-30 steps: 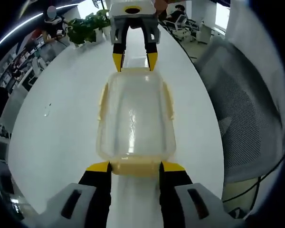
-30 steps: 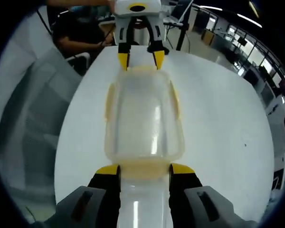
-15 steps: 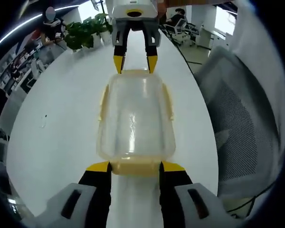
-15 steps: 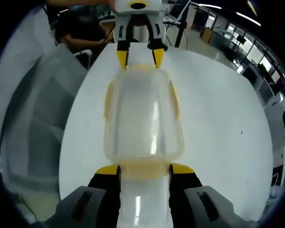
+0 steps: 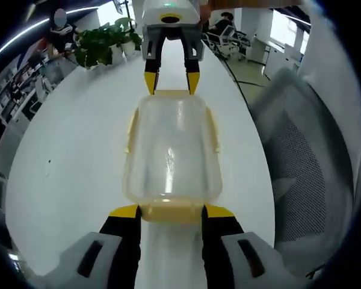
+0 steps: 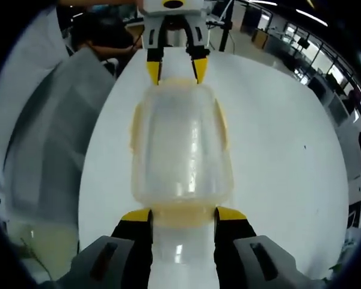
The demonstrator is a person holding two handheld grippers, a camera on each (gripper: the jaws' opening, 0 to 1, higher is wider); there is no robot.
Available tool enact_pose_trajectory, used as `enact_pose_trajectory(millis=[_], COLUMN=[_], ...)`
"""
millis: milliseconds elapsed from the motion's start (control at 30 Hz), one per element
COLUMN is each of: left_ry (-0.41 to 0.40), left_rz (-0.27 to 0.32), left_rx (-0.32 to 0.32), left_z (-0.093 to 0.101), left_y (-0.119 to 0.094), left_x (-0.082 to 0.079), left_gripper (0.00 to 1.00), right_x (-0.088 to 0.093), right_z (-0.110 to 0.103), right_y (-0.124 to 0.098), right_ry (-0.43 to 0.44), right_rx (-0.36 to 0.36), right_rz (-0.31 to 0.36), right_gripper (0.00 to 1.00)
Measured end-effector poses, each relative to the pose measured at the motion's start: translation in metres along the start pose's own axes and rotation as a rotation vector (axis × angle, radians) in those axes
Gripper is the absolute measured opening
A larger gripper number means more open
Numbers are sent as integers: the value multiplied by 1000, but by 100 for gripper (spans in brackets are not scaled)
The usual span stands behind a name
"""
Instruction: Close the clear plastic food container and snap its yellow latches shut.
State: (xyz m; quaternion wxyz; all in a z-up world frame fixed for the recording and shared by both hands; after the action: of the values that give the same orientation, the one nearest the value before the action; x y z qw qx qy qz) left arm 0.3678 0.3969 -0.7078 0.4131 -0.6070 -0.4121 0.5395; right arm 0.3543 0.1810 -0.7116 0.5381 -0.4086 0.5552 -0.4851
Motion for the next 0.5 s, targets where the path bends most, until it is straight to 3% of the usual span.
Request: enact_pose_trajectory(millis=[500], left_ry=[10], left_rz=[9], left_rx=[11], left_z=[-2], left_y=[19], left_x=[-40], left_gripper=[38], right_x=[44], right_z=[2], right_y=[-2], right_ry=[17], right_rx=[-3], right_rz=[-23], right_gripper=[38])
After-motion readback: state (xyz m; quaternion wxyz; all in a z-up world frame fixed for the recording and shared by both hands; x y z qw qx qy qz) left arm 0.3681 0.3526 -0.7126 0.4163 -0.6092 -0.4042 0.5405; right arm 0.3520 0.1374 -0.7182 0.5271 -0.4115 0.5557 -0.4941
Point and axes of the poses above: the point that each gripper's makers call its tool centre point, and the gripper's own axes: y roughly forward along the fingers, z roughly to its right, x roughly out of its underside, the point moved 6 cm from there along -y, roughly backward along the fingers, and after that the axes turned 13 degrees about -z, right-handed, at the moved point
